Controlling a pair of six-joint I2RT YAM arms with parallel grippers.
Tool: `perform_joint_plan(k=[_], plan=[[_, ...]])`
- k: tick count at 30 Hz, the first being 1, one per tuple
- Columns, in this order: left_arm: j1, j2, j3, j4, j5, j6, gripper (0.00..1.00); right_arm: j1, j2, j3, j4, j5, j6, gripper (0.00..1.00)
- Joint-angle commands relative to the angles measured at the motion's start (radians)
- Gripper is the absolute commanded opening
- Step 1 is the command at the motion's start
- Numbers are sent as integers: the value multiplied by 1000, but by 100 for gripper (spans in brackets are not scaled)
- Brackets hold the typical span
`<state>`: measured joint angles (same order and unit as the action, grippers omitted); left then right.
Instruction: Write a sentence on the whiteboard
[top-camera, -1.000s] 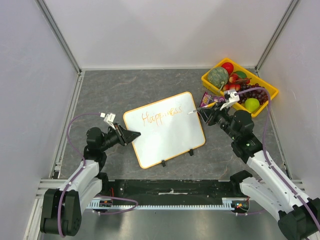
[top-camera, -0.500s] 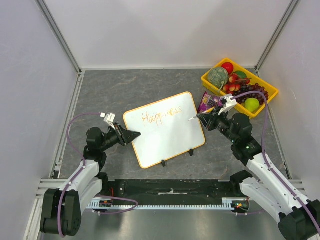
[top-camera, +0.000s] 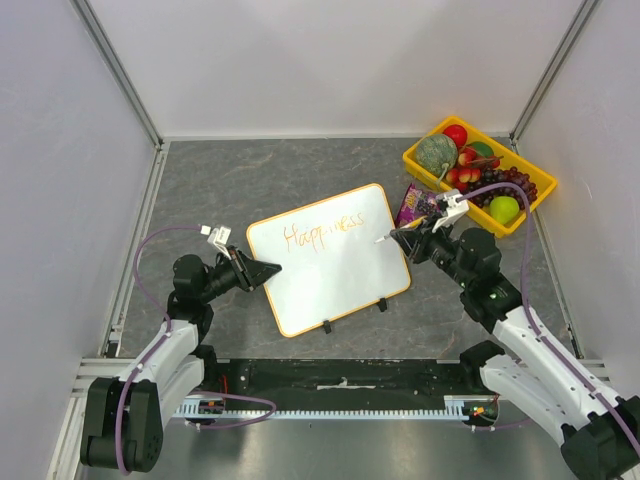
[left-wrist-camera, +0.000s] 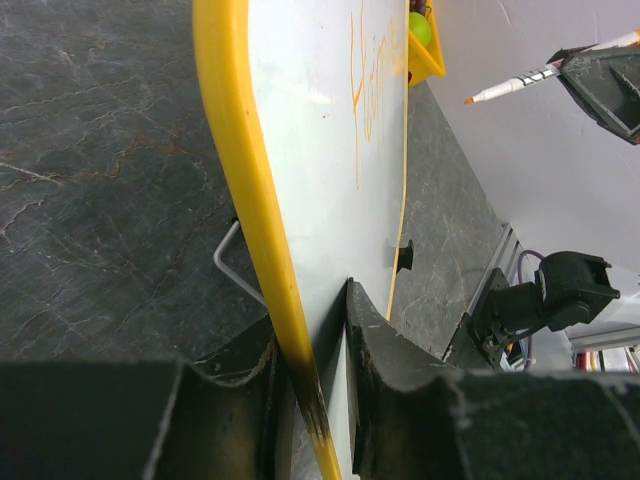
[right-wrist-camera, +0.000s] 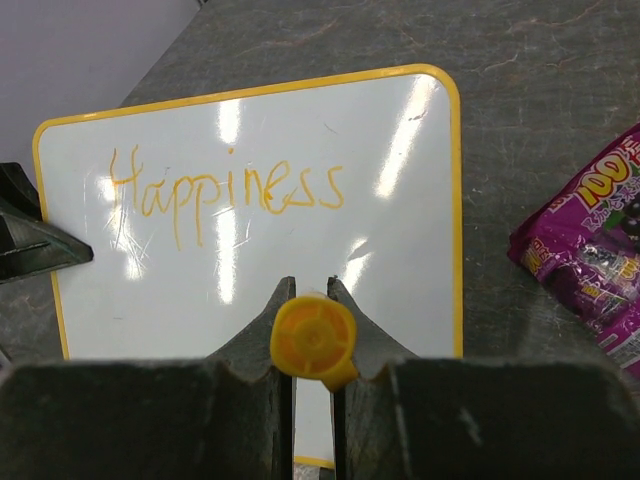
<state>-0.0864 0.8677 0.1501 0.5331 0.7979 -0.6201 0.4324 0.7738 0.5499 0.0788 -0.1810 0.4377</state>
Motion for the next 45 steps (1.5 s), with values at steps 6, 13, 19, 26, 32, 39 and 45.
perform_joint_plan(k=[6, 13, 19, 26, 32, 39, 45], plan=[[-7, 1, -6, 8, -8, 74, 2, 187, 33, 73, 22, 135, -30, 0], [-6, 2, -7, 7, -2, 76, 2, 341, 131, 99, 144, 218, 10, 0], [-6, 2, -7, 11, 0, 74, 2, 453, 238, 143, 237, 271, 19, 0], [-6, 1, -11, 10, -2, 74, 2, 560, 350, 186, 309, 328, 22, 0], [-7, 1, -9, 11, 3, 74, 2, 614, 430, 217, 342, 342, 26, 0], [-7, 2, -9, 11, 3, 76, 2, 652, 492, 234, 360, 373, 21, 0], [-6, 4, -9, 15, 4, 74, 2, 657, 544, 225, 386, 405, 22, 0]])
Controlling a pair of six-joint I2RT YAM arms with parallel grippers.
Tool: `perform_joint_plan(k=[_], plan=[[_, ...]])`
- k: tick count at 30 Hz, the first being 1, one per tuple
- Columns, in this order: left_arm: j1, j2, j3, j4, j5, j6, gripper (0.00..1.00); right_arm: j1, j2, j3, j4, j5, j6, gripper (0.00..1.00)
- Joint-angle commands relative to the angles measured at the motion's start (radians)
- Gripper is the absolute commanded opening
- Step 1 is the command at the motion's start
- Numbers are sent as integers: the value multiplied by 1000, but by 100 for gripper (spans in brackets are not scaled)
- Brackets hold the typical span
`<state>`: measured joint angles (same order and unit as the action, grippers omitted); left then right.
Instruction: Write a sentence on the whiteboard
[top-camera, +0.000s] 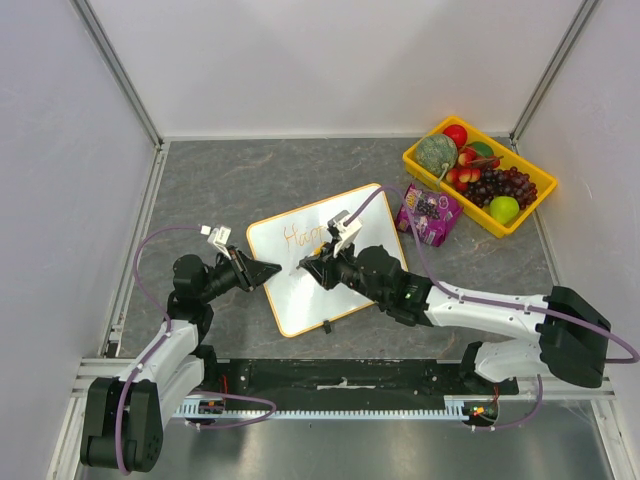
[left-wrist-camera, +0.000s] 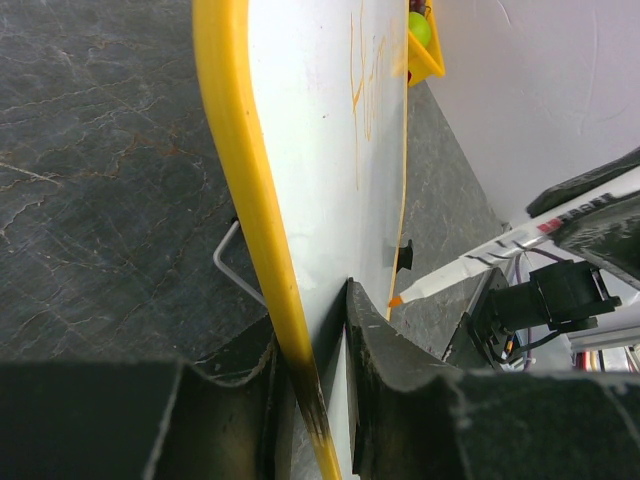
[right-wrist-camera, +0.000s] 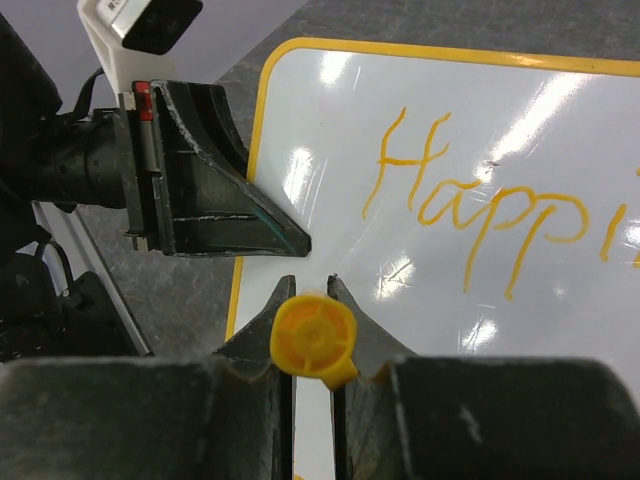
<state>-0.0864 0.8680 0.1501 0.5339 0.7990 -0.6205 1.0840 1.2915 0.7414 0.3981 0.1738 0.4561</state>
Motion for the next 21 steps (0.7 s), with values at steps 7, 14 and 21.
perform_joint_plan(k=[7, 14, 21], plan=[[-6, 5, -9, 15, 5, 73, 2, 5, 54, 13, 90, 76, 4, 0], [-6, 0, -9, 15, 3, 74, 2, 5, 52, -8, 77, 69, 4, 0], [-6, 2, -9, 15, 3, 74, 2, 5, 28, -48, 51, 56, 3, 0]])
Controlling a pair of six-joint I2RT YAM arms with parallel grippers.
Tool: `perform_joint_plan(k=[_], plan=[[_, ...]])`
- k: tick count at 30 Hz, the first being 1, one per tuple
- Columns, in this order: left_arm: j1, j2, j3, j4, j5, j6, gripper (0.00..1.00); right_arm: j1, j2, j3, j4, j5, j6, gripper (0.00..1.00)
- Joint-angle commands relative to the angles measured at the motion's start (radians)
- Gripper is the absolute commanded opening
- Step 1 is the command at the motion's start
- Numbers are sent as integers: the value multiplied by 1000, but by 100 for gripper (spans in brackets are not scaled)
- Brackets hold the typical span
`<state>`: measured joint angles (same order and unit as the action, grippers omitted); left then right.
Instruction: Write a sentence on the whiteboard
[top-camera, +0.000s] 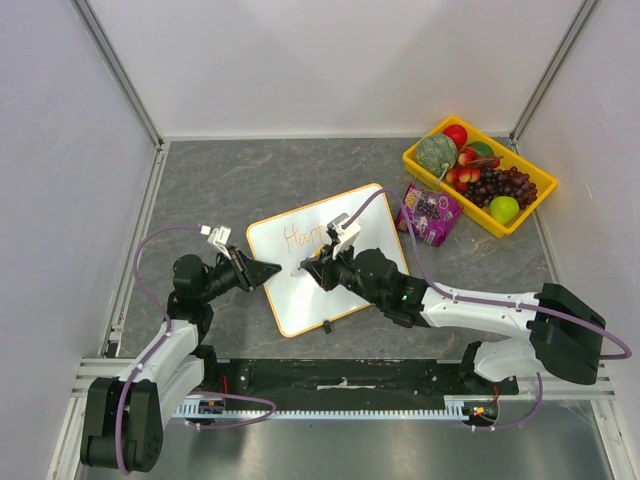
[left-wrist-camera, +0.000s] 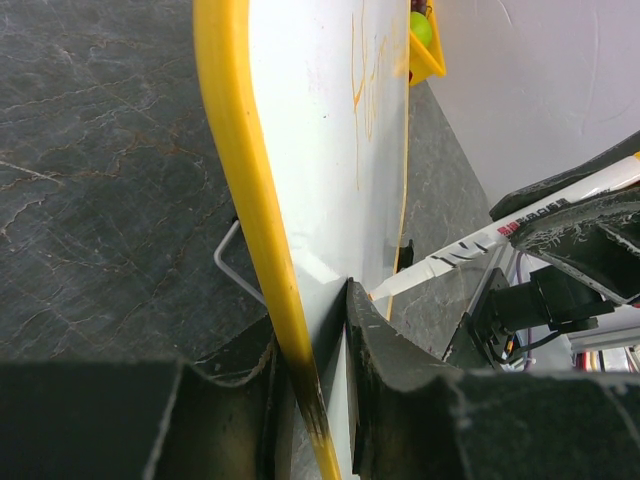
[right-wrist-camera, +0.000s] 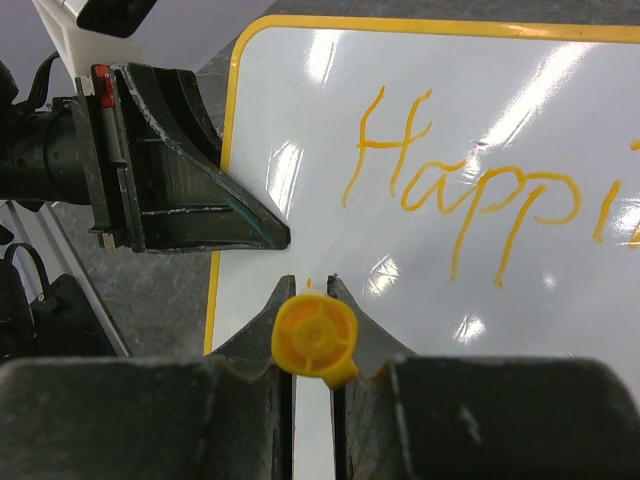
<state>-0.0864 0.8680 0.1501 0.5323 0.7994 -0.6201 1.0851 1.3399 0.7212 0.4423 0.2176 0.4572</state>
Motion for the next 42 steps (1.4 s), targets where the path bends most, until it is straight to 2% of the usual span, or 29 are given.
perform_joint_plan(k=[1, 10, 21, 29, 42], plan=[[-6, 0, -9, 17, 3, 74, 2, 4, -22, -35, 7, 9, 4, 0], [-6, -1, -11, 17, 3, 74, 2, 6, -47, -80, 7, -4, 21, 0], [-7, -1, -9, 15, 1, 74, 2, 4, -93, 7, 35, 3, 23, 0], [-7, 0, -9, 14, 3, 72, 2, -1, -22, 84, 32, 54, -15, 0], [-6, 0, -9, 15, 0, 74, 2, -5, 48, 47, 26, 92, -32, 0]])
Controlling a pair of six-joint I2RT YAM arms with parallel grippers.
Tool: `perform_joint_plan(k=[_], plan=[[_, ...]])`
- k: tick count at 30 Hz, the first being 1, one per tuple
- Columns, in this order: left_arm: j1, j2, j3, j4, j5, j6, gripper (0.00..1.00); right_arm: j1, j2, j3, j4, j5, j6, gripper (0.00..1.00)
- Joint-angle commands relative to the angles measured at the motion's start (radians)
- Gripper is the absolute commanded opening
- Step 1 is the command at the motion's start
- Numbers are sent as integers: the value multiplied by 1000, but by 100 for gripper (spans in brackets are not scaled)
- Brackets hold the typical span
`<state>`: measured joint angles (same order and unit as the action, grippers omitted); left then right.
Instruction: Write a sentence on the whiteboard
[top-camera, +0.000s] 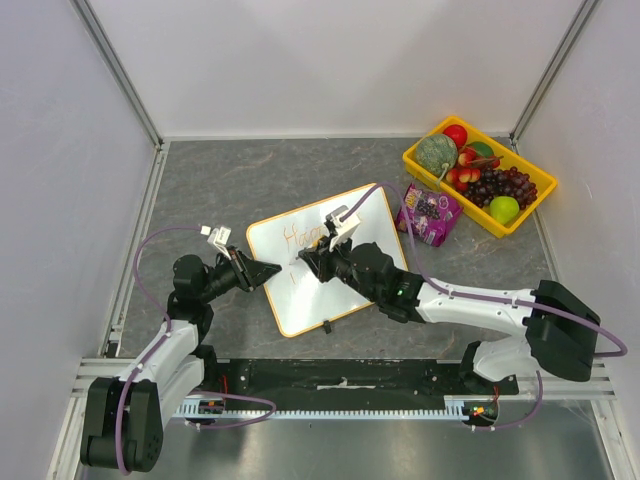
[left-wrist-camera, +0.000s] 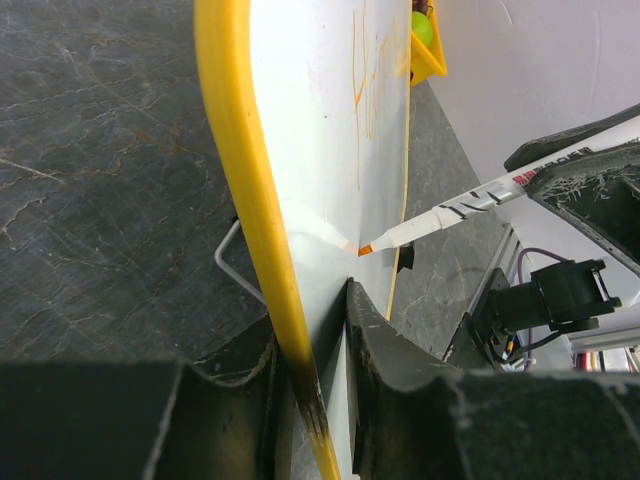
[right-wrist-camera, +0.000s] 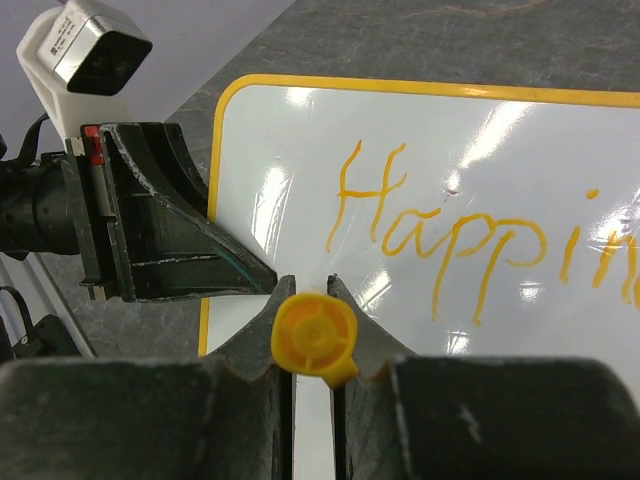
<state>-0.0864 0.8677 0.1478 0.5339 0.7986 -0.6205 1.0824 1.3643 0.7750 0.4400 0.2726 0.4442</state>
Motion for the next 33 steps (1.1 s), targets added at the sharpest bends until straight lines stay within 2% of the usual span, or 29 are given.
perform_joint_plan(k=[1, 15, 33], plan=[[-6, 1, -7, 12, 1, 74, 2, -3, 28, -6, 28, 36, -18, 0], [-6, -1, -7, 11, -1, 73, 2, -3, -97, -37, -4, 27, -6, 0], [-6, -3, -7, 9, -2, 76, 2, -9, -28, -97, 32, 23, 2, 0]])
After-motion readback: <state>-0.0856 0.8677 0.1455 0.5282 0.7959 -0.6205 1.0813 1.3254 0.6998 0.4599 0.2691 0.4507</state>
